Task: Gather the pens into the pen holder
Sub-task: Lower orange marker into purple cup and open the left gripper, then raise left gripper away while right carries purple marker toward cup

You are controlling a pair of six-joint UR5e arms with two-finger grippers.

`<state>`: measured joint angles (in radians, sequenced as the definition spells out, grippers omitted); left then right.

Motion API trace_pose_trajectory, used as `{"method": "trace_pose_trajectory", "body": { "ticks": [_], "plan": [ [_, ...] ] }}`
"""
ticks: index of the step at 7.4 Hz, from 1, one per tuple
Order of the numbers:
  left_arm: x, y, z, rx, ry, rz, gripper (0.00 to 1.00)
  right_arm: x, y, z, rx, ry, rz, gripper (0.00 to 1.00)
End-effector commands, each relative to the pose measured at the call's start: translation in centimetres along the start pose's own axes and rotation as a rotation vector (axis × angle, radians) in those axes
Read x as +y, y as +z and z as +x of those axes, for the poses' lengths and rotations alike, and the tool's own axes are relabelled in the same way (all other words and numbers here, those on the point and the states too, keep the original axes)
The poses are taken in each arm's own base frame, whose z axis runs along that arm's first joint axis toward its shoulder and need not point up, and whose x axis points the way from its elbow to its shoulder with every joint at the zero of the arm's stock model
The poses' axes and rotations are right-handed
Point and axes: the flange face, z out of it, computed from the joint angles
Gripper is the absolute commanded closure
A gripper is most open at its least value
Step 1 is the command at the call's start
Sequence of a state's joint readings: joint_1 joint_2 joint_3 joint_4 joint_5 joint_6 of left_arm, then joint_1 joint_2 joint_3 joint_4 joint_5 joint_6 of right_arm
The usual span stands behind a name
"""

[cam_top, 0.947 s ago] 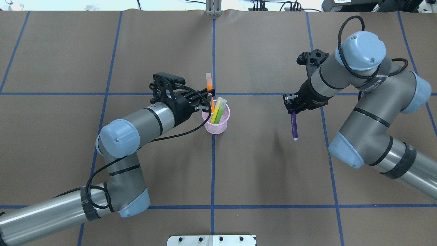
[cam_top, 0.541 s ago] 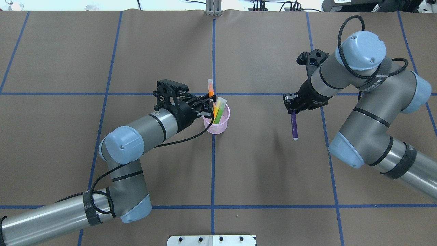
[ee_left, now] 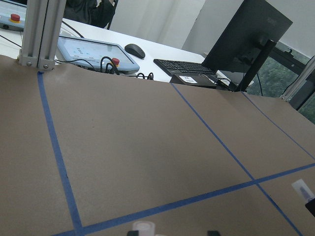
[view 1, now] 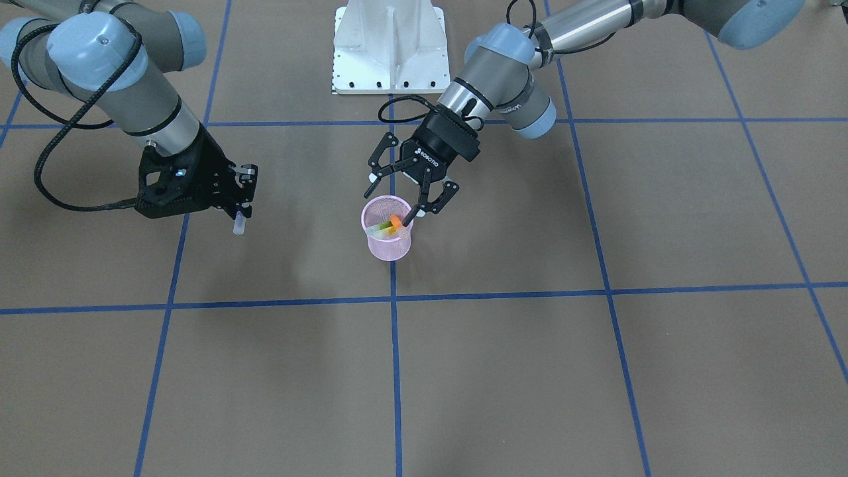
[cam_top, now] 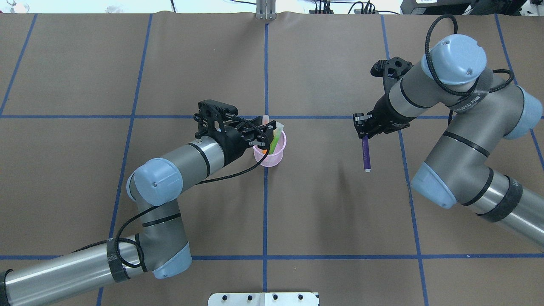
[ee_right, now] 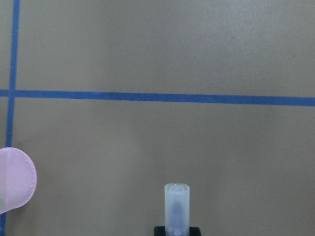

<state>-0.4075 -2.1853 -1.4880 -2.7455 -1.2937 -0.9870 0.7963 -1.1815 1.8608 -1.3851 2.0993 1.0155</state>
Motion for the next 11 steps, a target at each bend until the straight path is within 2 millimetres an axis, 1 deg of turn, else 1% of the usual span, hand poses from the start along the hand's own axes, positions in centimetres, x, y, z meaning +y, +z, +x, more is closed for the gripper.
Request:
{"method": "trace_pose_trajectory", "body": {
  "ticks": [1,2,3,4,5,6,7,8,9,10,11],
  "plan": [
    [-3.0,-1.3,1.2,0.027,-0.008,0.037,0.01,-1.3,-3.3,-1.0,-0.108,-0.051,0.113,1.0],
    [-5.1,-1.2,0.0,0.01,-0.003,0.034,0.01,-1.6,-4.4,-1.3,-0.157,-0.082,0.163,1.0],
    [-7.5,-0.7,-2.4,-0.039,-0.027,-0.025,0.01,-1.7,-5.1,-1.9,-0.197,-0.115,0.221,1.0],
    [-11.5,-1.2,-4.4,-0.059,-0.048,-0.111,0.01,-1.8,-5.7,-2.3,-0.227,-0.141,0.27,1.0],
    [-16.6,-2.6,-7.6,-0.103,-0.065,-0.24,0.01,-2.6,-6.9,-4.1,-0.255,-0.174,0.347,1.0],
    [-20.8,-4.3,-11.2,-0.152,-0.108,-0.376,0.01,-2.7,-7.2,-5.5,-0.268,-0.192,0.41,1.0],
    [-22.6,-5.3,-12.8,-0.16,-0.121,-0.393,0.01,-1.8,-6.5,-6.7,-0.294,-0.213,0.472,1.0],
    [-22.7,-5.4,-13.1,-0.166,-0.107,-0.395,0.01,-0.1,-4.9,-8.5,-0.321,-0.232,0.522,1.0],
    [-22.8,-5.4,-14.5,-0.188,-0.108,-0.402,0.01,1.8,-3.1,-10.5,-0.317,-0.231,0.578,1.0],
    [-22.3,-5.6,-16.7,-0.215,-0.126,-0.426,0.01,3.4,-1.6,-12.0,-0.305,-0.227,0.628,1.0],
    [-22.0,-6.2,-18.0,-0.226,-0.129,-0.443,0.01,4.4,-0.1,-14.1,-0.295,-0.232,0.661,1.0]
  ]
}}
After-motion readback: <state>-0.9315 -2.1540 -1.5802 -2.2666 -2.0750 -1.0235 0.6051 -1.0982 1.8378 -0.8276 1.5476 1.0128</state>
